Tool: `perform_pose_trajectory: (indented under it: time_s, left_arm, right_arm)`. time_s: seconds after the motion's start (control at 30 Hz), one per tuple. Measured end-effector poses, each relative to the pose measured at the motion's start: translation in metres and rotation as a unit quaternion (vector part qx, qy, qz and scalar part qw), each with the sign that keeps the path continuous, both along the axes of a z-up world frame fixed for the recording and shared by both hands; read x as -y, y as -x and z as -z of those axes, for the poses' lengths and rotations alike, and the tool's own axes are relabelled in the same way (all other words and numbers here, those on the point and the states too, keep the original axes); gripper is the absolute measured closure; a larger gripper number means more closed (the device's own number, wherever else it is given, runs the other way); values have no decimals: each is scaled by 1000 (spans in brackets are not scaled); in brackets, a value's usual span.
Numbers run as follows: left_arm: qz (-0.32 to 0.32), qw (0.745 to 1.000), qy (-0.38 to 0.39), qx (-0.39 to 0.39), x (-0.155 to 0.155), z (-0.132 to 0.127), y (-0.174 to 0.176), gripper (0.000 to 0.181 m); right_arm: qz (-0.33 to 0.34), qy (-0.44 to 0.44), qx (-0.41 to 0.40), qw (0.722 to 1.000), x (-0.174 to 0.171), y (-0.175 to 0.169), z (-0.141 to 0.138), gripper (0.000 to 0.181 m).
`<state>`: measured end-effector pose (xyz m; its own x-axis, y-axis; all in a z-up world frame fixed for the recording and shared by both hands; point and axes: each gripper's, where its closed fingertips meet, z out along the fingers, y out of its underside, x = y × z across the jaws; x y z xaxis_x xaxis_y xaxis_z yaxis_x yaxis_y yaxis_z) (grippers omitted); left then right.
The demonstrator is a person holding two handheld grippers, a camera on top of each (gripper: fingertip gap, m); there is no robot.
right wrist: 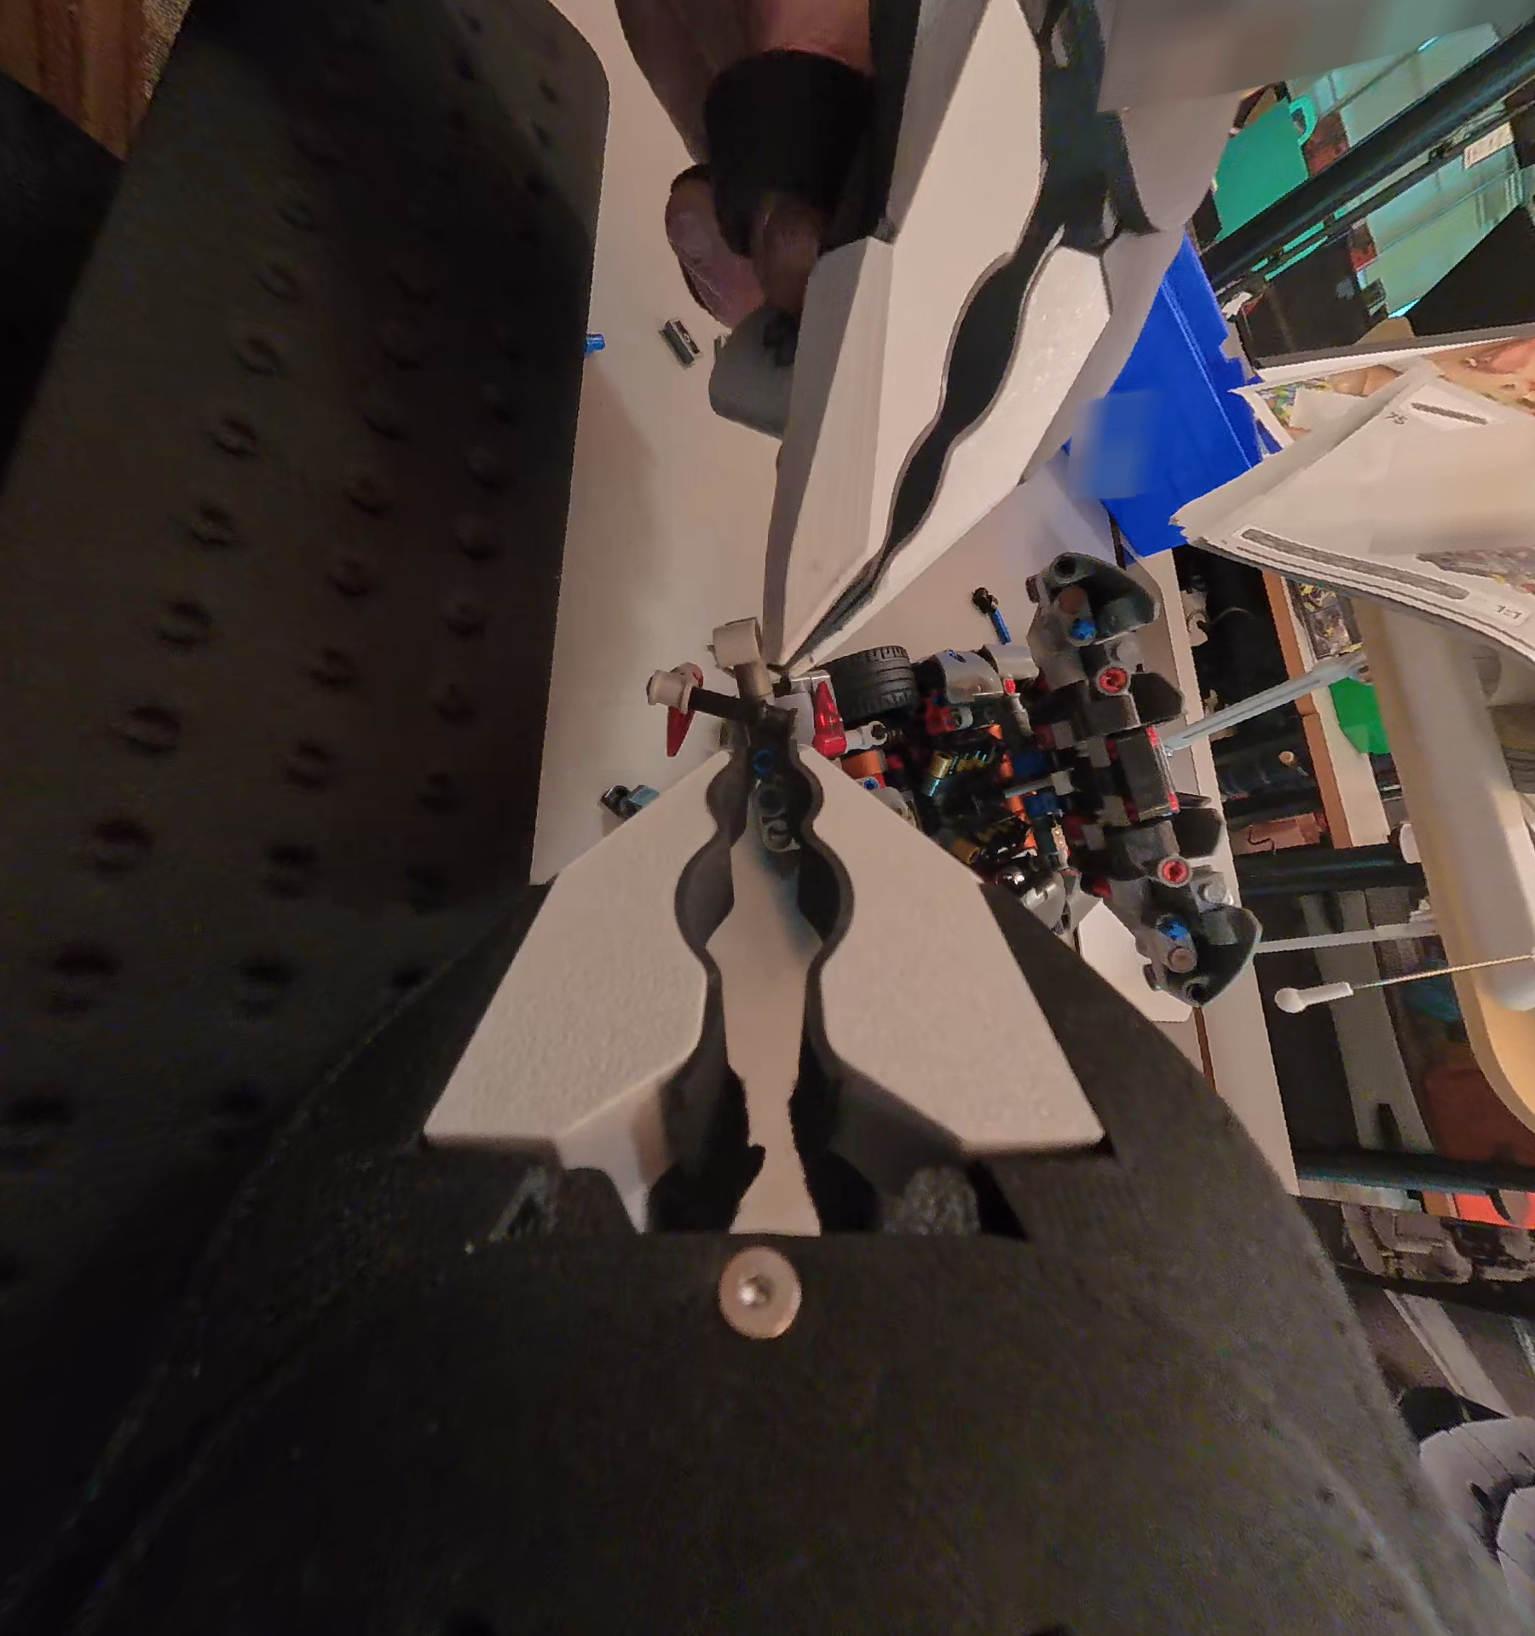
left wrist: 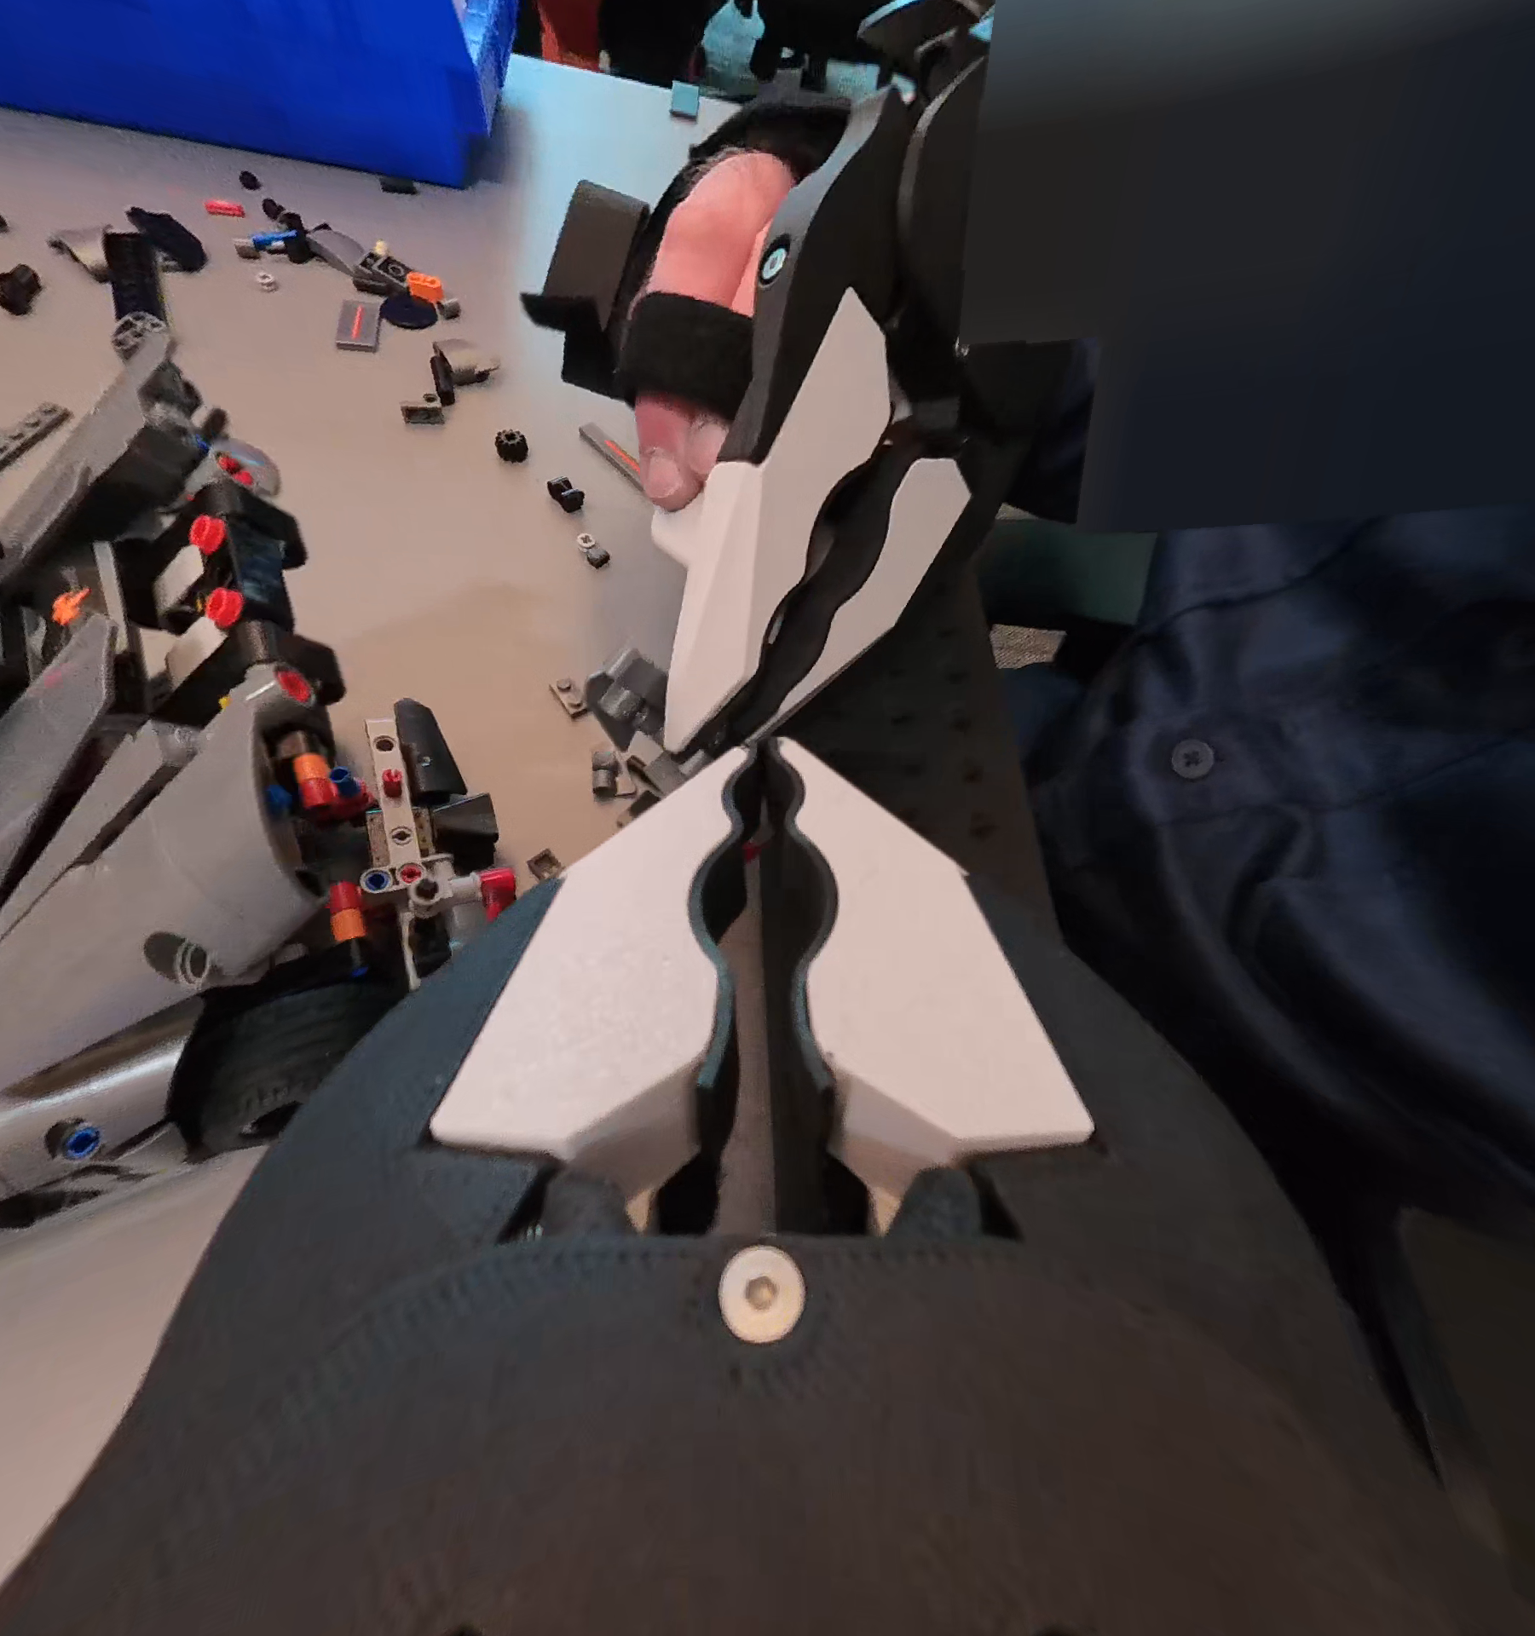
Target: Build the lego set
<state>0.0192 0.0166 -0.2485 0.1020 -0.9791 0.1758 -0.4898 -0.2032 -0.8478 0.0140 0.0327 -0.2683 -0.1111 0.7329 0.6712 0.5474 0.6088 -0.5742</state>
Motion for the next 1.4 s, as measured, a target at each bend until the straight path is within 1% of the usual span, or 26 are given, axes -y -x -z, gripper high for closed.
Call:
perform_pose_trajectory:
  time_s: [0.17,0.23,0.37,0.4,0.47,0.5,0.57,0.67,0.73,0.8,1.0,1.4]
  left_arm:
    - [-12,1000,-20,19,-3,-14,0,181]
    - [-40,998,-27,27,-13,-19,7,181]
    - [-74,996,-24,50,-27,-26,18,181]
    - [-68,996,-27,53,-25,-27,18,181]
    - [-42,998,-10,44,-16,-21,14,181]
    - [-23,999,0,36,-9,-16,12,174]
    - [-12,1000,-13,3,-6,-4,10,162]
    - [-1,999,-41,-4,-2,-3,6,160]
    - [5,998,-61,-27,-1,3,6,161]
    - [19,997,-67,-27,4,4,4,161]
    - [12,993,-116,-14,2,-4,0,162]
    - [-4,989,-150,-15,-3,-9,0,165]
  right_arm:
    - [3,1,-5,1000,-3,-2,-2,176]
    - [4,1,-9,1000,-3,-2,-3,176]
    - [-4,13,-24,1000,-1,-2,-7,176]
    - [-8,18,-30,999,0,-2,-9,176]
    - [-9,28,-37,999,0,-3,-11,176]
    - [-9,32,-40,999,0,-3,-12,176]
    - [-14,44,-47,998,1,-4,-14,177]
    - [-23,64,-61,996,3,-4,-17,177]
    - [-27,75,-70,994,3,-5,-20,177]
    - [-32,90,-78,992,5,-5,-22,177]
    - [-43,132,-99,985,5,-7,-27,176]
    - [-21,167,-104,980,-4,-8,-25,176]
